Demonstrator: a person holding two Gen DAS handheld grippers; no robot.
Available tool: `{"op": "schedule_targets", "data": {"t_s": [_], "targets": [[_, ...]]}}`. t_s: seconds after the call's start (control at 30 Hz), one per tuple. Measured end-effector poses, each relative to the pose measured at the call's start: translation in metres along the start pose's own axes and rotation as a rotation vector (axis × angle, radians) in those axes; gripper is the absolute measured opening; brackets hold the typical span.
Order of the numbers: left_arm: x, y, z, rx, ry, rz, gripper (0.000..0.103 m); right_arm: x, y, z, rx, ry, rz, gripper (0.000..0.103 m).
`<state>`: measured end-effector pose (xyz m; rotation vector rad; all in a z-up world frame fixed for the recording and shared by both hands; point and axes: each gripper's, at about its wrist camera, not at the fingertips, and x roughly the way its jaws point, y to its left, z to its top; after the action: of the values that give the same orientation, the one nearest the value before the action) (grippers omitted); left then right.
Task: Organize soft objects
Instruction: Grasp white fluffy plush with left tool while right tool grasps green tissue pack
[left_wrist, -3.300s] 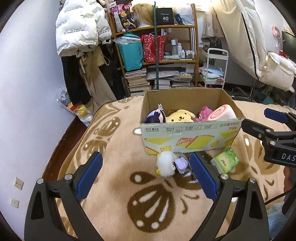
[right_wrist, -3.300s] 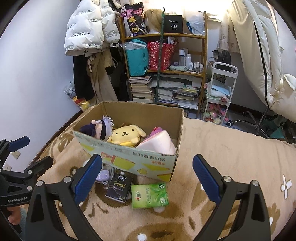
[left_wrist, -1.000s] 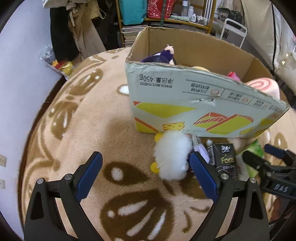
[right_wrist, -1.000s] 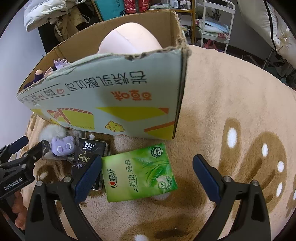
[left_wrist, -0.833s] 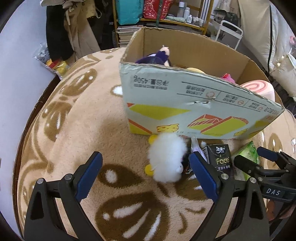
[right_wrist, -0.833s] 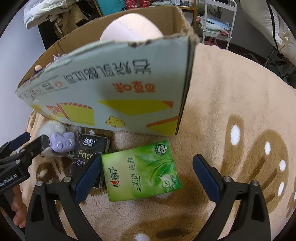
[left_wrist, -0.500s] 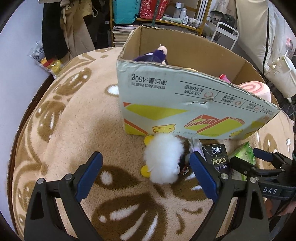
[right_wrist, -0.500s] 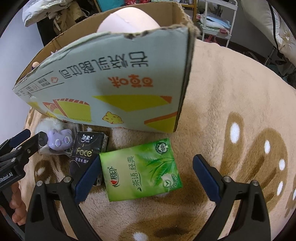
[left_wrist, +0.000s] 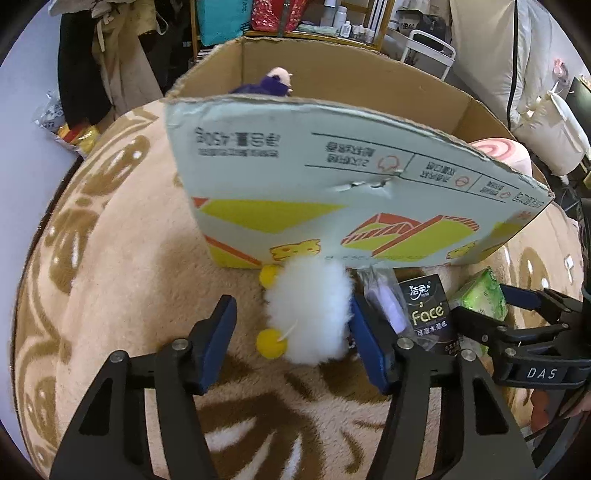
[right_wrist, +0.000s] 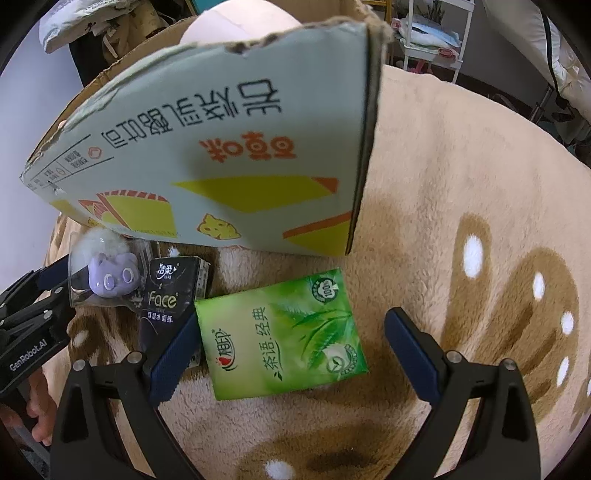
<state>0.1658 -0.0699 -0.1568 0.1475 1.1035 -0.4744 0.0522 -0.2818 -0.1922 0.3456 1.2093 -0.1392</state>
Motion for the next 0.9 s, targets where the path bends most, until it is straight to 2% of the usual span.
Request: {"op": "schedule_targets", "data": {"t_s": [0.17, 0.37, 0.63, 0.77, 0.9], "targets": [[0.003, -0.006, 0.0, 0.014, 0.013, -0.042, 0.049, 0.002, 0.0, -0.003, -0.006, 0.013, 0.017, 0.093], [0.008, -0.013, -0.002, 0.003, 0.044, -0.098, 0.034, 0.005, 0.005, -0.005, -0.017, 0.014, 0.006, 0.092], [0.01, -0.026, -0.005, 0.036, 0.028, -0.067, 0.032, 0.007, 0.017, -0.008, -0.039, 0.02, -0.009, 0.091], [0.01, -0.035, -0.006, 0.058, 0.018, -0.05, 0.03, 0.007, 0.021, -0.01, -0.057, 0.023, -0.012, 0.084], [0.008, -0.037, -0.005, 0.064, 0.015, -0.043, 0.03, 0.006, 0.025, -0.013, -0.066, 0.02, -0.02, 0.083]]}}
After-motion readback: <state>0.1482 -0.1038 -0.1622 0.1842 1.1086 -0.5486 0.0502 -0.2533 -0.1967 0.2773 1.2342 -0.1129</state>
